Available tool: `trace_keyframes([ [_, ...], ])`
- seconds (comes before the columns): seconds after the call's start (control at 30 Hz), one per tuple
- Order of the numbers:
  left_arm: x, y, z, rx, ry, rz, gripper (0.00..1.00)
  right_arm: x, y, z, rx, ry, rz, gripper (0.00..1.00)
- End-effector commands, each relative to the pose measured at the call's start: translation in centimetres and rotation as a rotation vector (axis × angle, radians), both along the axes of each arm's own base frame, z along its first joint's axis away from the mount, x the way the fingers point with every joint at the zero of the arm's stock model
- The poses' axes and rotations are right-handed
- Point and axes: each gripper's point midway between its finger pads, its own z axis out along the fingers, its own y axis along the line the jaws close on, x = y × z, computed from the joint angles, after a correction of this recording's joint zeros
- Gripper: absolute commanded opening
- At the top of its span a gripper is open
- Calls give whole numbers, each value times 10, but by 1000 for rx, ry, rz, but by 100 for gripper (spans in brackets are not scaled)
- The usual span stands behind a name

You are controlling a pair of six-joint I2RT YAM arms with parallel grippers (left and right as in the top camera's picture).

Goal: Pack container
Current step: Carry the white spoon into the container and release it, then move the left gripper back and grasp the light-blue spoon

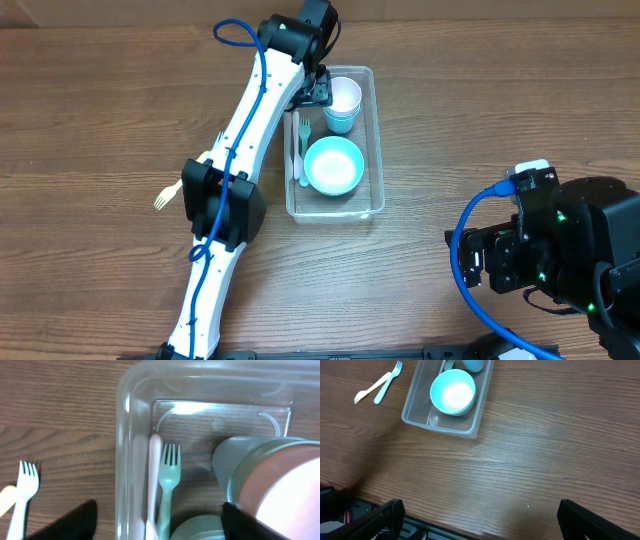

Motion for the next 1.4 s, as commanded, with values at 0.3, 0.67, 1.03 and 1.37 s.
trace_keyframes([
  [0.3, -73, 88, 179, 90, -217, 114, 96, -1, 1, 5, 10, -21, 6, 100],
  [0.67, -191, 203, 144, 162, -171, 352, 95, -1, 1, 5, 10, -21, 6, 100],
  [1.03, -191, 184, -26, 101, 73, 133, 99, -1, 1, 5, 10, -21, 6, 100],
  [1.37, -159, 191, -70, 132, 63, 143, 96, -1, 1, 5, 10, -21, 6, 100],
])
